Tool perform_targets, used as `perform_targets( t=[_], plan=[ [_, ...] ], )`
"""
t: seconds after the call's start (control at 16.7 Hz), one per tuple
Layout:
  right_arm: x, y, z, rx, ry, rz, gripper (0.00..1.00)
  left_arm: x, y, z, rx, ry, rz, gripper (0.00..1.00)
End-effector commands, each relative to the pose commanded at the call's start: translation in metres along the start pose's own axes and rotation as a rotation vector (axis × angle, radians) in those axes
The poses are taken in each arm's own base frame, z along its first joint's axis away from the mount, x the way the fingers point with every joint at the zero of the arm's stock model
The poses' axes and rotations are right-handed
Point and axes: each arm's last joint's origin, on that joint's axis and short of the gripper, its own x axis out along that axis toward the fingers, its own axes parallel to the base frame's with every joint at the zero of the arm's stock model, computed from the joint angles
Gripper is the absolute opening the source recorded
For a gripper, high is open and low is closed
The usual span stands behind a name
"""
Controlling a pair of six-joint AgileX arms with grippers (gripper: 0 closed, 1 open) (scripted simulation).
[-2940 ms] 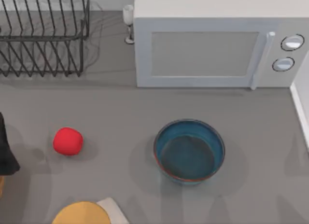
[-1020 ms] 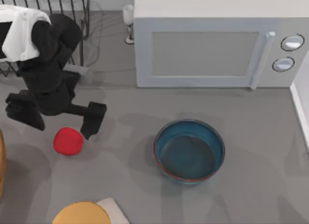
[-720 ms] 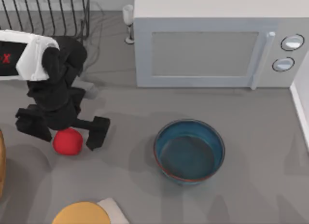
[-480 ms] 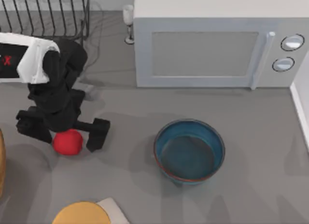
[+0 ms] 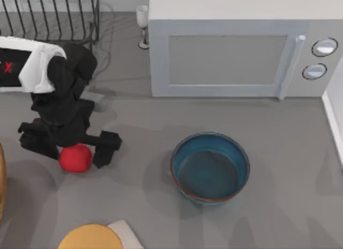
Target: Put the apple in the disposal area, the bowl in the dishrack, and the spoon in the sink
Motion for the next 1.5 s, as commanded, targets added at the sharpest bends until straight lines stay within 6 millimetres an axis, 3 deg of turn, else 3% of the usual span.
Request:
perform_targets(
  t=[0.36,0.42,0.84,1.02,1.2,1.5],
  plan=[
    [0.000,0.000,0.000,0.000,0.000,0.000,1.00,0.000,0.000,0.000,0.000,0.000,0.000,0.02],
    [0.000,0.000,0.000,0.000,0.000,0.000,1.00,0.000,0.000,0.000,0.000,0.000,0.000,0.00],
    [0.000,0.000,0.000,0.000,0.000,0.000,1.00,0.000,0.000,0.000,0.000,0.000,0.000,0.00],
    [0.000,0.000,0.000,0.000,0.000,0.000,1.00,-0.012,0.001,0.002,-0.001,-0.020,0.002,0.00],
    [0.000,0.000,0.000,0.000,0.000,0.000,1.00,-0.037,0.001,0.006,-0.004,-0.017,0.002,0.00],
    [0.000,0.000,0.000,0.000,0.000,0.000,1.00,-0.096,0.000,0.003,0.000,-0.007,0.003,0.00]
  ],
)
